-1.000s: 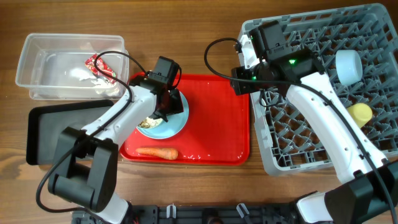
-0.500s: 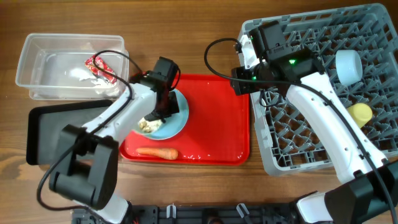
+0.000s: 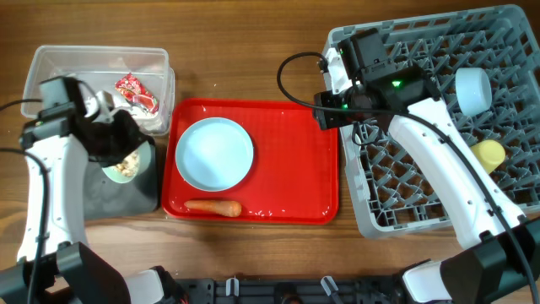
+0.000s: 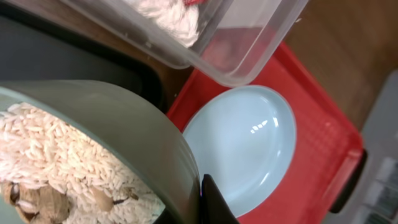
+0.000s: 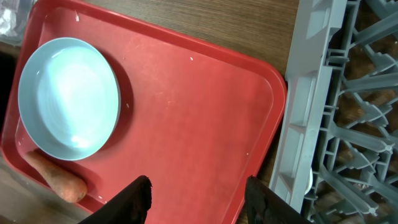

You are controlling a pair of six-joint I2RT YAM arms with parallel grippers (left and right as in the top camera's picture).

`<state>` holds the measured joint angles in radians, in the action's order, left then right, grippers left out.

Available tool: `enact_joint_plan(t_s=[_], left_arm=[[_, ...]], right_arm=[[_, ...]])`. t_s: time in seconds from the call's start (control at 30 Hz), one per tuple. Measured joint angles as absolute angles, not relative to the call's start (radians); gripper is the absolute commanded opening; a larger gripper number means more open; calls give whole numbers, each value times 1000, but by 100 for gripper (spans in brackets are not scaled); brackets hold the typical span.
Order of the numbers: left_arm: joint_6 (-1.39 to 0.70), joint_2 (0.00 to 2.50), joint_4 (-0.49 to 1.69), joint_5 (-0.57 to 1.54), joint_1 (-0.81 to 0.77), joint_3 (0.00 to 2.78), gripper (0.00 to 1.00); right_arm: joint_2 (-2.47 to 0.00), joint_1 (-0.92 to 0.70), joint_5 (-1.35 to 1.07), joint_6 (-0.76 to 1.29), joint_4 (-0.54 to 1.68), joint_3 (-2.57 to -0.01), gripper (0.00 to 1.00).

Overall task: Sort waste into correct bins and load items into the dishwasher rack
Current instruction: 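Tip the green bowl over the black tray to dump the rice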

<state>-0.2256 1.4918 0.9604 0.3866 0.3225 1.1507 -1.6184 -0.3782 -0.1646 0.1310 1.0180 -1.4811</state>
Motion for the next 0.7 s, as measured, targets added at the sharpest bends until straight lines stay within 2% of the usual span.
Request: enact_joint_plan(t_s=[0.13,0.27,0.7], left_arm=[[-112,1490,838,699,525,1021,4],[19,1491,809,945,635,932,4],[271,1491,828,1174,658,905,4]], right_arm=[[-1618,-378,-165,131,1018,-1481,51],[-1618,-378,-165,131,1018,-1481,51],[-1619,-378,-165,131,1033,-1481,51]])
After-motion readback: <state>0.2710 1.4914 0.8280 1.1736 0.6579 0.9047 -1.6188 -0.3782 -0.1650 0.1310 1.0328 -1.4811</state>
